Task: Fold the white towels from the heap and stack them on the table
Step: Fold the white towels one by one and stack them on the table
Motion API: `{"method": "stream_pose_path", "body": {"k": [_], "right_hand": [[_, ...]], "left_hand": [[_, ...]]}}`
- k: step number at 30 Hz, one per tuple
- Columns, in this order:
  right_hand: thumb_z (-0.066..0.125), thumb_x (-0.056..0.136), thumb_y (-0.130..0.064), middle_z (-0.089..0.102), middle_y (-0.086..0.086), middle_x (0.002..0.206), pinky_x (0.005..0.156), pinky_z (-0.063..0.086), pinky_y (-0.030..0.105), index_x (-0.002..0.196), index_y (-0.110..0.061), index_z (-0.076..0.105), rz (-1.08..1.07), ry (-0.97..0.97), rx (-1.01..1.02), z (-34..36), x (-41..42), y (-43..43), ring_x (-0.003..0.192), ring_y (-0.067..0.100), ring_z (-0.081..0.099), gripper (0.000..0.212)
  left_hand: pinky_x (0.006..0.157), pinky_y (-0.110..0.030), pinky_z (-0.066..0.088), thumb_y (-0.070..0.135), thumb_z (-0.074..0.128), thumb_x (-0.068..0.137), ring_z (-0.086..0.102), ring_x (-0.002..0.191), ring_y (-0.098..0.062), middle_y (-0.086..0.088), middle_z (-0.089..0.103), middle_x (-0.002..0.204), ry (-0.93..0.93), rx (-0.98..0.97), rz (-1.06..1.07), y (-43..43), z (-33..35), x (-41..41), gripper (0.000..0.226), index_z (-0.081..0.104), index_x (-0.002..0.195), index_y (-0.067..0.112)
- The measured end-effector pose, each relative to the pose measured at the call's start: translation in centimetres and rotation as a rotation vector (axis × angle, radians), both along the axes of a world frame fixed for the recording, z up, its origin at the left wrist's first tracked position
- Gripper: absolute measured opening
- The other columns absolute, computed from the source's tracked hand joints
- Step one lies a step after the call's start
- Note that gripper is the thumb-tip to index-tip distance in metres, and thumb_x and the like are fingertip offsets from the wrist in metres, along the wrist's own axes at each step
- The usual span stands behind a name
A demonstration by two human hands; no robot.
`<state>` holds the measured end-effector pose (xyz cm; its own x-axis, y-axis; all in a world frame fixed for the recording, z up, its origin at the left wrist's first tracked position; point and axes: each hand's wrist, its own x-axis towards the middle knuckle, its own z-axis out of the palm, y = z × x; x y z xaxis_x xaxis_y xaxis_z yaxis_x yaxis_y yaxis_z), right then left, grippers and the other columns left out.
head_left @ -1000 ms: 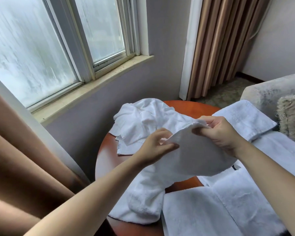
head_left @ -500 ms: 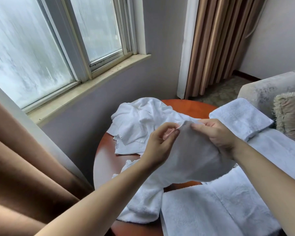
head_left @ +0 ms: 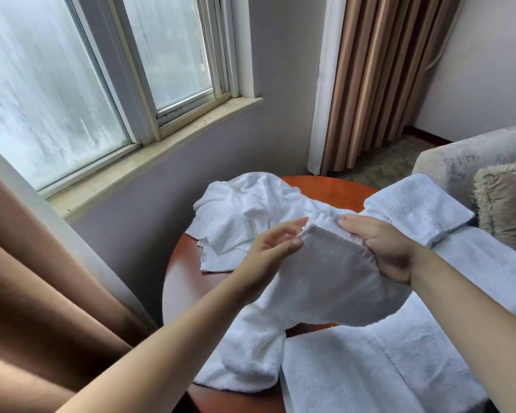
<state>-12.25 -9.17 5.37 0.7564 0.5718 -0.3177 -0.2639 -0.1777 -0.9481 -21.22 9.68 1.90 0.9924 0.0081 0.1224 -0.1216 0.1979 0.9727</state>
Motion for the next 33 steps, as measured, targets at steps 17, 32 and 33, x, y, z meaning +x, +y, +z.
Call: {"method": "stream_pose_path", "body": {"k": [17, 32, 33], "right_hand": [[0.065, 0.083, -0.012, 0.073, 0.013, 0.101, 0.08, 0.055, 0.022, 0.1, -0.006, 0.074, -0.018, -0.252, 0.238, -0.8, -3.5, 2.1, 0.091, 0.018, 0.069, 0.02], [0.07, 0.086, -0.018, 0.061, -0.009, 0.076, 0.066, 0.046, 0.018, 0.093, -0.032, 0.054, -0.028, -0.696, -0.161, 1.0, -3.4, 1.7, 0.065, 0.004, 0.054, 0.021], [0.068, 0.087, -0.018, 0.057, -0.009, 0.068, 0.062, 0.043, 0.018, 0.088, -0.029, 0.054, -0.054, -0.71, -0.12, 1.0, -3.4, 1.6, 0.06, 0.005, 0.049, 0.018]], "left_hand": [[0.079, -0.018, 0.047, 0.014, 0.06, 0.086, 0.062, 0.086, -0.008, 0.003, 0.069, 0.089, -0.033, -0.04, 0.132, -0.8, 0.1, 0.0, 0.01, 0.067, 0.093, 0.01], [0.08, -0.026, 0.046, 0.023, 0.054, 0.088, 0.059, 0.084, -0.011, 0.003, 0.067, 0.085, -0.163, 0.208, 0.275, -2.0, -0.1, 0.1, 0.014, 0.066, 0.09, 0.015], [0.079, -0.025, 0.045, 0.022, 0.054, 0.088, 0.058, 0.083, -0.009, 0.005, 0.066, 0.083, -0.163, 0.209, 0.275, -2.0, -0.1, 0.1, 0.013, 0.066, 0.088, 0.016]]}}
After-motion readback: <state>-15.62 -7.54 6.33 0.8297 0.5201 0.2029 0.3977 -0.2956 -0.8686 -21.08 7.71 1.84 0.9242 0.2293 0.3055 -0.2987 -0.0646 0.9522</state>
